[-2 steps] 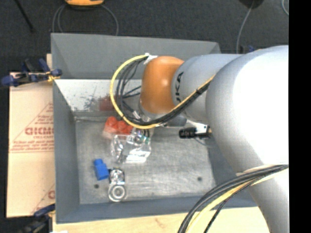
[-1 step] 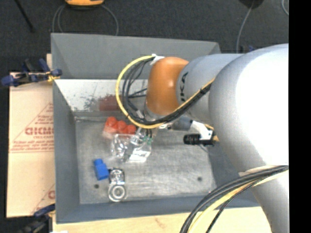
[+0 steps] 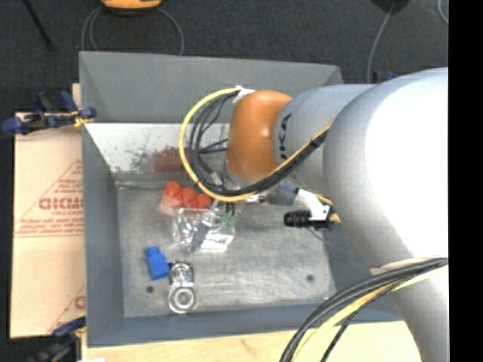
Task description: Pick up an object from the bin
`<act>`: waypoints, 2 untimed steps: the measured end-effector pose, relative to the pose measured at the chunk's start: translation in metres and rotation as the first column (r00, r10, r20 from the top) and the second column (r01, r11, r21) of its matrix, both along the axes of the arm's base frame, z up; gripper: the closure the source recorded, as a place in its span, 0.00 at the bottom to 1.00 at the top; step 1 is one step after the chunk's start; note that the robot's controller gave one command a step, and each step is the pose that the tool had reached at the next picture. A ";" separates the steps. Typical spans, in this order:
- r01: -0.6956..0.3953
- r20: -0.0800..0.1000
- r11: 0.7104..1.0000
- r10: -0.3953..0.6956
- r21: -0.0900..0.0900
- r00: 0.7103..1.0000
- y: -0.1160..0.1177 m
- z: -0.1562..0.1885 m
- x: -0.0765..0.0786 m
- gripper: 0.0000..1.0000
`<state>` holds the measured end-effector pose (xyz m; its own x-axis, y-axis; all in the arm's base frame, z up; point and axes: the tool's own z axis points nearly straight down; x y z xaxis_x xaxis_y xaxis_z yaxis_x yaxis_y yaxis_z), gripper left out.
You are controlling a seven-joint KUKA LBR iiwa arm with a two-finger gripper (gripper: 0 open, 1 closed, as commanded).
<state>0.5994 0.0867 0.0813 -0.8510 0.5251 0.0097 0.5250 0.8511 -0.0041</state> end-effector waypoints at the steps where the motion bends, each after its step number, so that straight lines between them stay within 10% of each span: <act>1: 0.174 0.003 0.985 -0.174 -0.002 0.985 0.006 -0.002 -0.003 0.00; 2: 0.272 -0.005 0.962 -0.272 -0.004 0.962 0.015 0.020 -0.021 0.00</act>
Offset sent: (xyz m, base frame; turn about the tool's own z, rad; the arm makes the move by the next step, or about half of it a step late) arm -0.0046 0.0075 -0.0048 0.1788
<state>0.5789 0.1015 0.1011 -0.6758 0.7370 0.0121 0.7369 0.6759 -0.0105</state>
